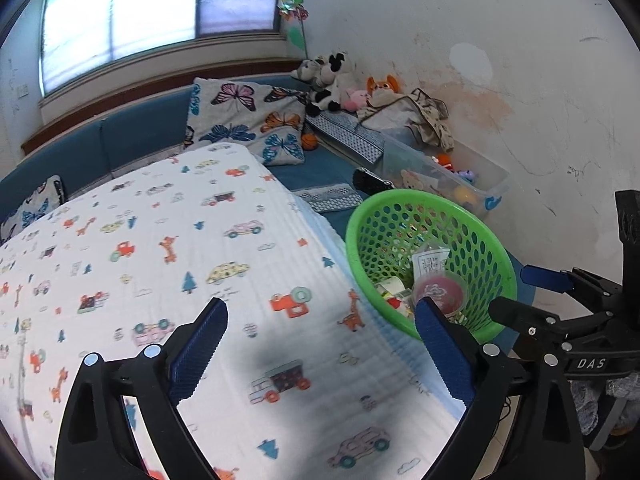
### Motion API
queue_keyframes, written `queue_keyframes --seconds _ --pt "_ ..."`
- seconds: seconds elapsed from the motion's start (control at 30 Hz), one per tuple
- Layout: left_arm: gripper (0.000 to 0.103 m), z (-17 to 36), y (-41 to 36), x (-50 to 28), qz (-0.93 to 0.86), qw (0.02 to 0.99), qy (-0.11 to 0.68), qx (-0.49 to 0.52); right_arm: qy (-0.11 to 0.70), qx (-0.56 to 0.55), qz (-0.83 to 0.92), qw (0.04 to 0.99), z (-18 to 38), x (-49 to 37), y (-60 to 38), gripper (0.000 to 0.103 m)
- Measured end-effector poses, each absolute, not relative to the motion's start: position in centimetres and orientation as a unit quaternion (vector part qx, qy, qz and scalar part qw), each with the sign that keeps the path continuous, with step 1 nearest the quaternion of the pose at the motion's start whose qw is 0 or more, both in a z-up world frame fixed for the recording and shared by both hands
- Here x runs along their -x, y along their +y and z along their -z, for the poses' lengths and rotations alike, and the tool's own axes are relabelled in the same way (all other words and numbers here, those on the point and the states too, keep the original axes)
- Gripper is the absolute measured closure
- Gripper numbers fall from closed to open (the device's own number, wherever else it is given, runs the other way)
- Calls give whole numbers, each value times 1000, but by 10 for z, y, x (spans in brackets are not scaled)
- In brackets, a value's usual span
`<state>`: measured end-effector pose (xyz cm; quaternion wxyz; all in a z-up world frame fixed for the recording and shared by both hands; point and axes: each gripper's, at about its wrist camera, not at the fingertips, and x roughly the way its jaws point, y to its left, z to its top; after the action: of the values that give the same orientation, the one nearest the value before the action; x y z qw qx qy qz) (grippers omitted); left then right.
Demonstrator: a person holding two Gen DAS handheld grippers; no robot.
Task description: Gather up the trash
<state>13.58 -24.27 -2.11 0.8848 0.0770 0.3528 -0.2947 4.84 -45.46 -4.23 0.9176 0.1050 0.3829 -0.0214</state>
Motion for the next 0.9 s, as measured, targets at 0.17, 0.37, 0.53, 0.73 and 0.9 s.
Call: queue_keyframes --seconds 0.17,0.37,0.53,0.73,0.9 --pt "10 20 -229 -132 286 889 353 -66 375 -88 24 923 40 -46 -441 4" --pt "9 22 -211 -127 273 893 353 -56 374 -56 29 925 43 -43 -425 5" --pt "9 20 -194 -122 257 902 344 -53 375 -58 24 925 46 -44 -417 4" --pt "8 15 -170 -118 235 911 336 -44 374 -68 17 925 46 -44 -409 4" --pt "7 14 -149 -114 217 916 335 -32 367 -70 16 927 43 -42 -400 4"
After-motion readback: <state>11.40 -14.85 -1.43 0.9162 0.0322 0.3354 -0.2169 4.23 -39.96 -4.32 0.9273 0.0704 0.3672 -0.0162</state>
